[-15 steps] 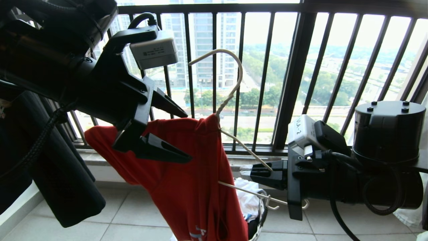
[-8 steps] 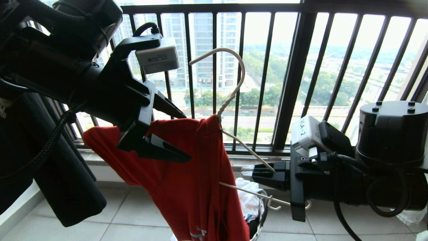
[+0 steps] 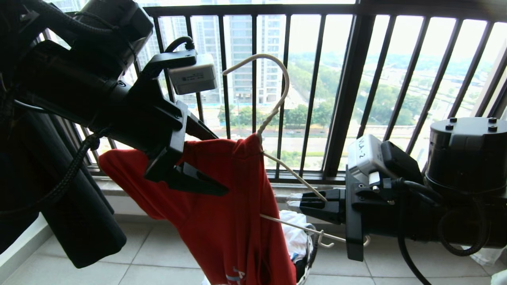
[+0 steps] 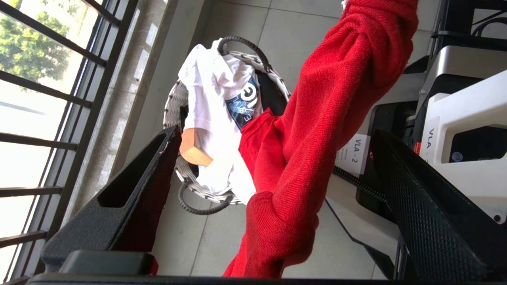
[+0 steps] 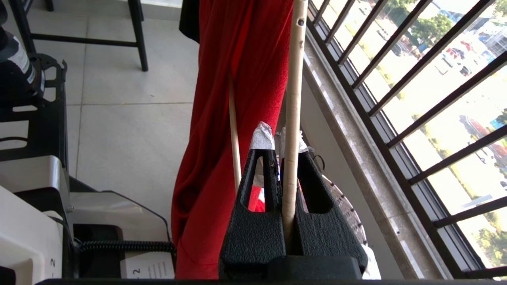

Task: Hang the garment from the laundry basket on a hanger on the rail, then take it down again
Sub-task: Hang the clothes on the clothes rack

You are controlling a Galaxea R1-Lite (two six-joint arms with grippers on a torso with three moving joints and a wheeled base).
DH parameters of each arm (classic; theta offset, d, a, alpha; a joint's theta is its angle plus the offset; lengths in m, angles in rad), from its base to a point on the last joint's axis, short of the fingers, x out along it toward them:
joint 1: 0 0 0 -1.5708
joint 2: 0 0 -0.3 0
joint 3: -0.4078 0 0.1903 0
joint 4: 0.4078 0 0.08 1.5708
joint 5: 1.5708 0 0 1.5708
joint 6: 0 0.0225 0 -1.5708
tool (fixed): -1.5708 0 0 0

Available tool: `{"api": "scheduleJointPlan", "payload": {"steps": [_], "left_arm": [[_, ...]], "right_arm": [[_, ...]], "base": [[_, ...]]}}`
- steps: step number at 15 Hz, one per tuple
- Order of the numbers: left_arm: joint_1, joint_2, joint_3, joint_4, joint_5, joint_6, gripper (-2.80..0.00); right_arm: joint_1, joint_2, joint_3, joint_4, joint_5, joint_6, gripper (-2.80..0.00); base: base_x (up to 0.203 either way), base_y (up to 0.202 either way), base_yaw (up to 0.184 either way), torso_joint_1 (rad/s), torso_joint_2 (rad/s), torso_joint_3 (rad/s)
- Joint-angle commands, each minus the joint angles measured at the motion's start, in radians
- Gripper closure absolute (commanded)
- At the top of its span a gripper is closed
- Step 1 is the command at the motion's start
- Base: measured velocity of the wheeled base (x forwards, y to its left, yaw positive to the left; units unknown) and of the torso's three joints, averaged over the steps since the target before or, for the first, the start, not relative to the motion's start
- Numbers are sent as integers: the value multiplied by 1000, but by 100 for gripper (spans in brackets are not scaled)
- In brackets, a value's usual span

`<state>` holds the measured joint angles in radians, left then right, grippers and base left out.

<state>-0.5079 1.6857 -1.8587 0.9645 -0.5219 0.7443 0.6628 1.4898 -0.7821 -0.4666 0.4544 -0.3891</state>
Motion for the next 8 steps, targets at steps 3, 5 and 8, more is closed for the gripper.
{"api": "scheduleJointPlan", "payload": {"steps": [3, 5, 8], "left_arm": [[-1, 3, 4, -4, -3, 4, -280], [-1, 3, 5, -4, -3, 4, -280], [-1, 0, 4, -4, -3, 3, 0]], "right_arm": [[0, 0, -3, -4, 3, 0, 0], [0, 1, -5, -4, 3, 0, 0], [-2, 3, -6, -6, 3, 0, 0]], "base": [[0, 0, 0, 0, 0, 0], [0, 0, 0, 0, 0, 0], [0, 0, 0, 0, 0, 0]]}}
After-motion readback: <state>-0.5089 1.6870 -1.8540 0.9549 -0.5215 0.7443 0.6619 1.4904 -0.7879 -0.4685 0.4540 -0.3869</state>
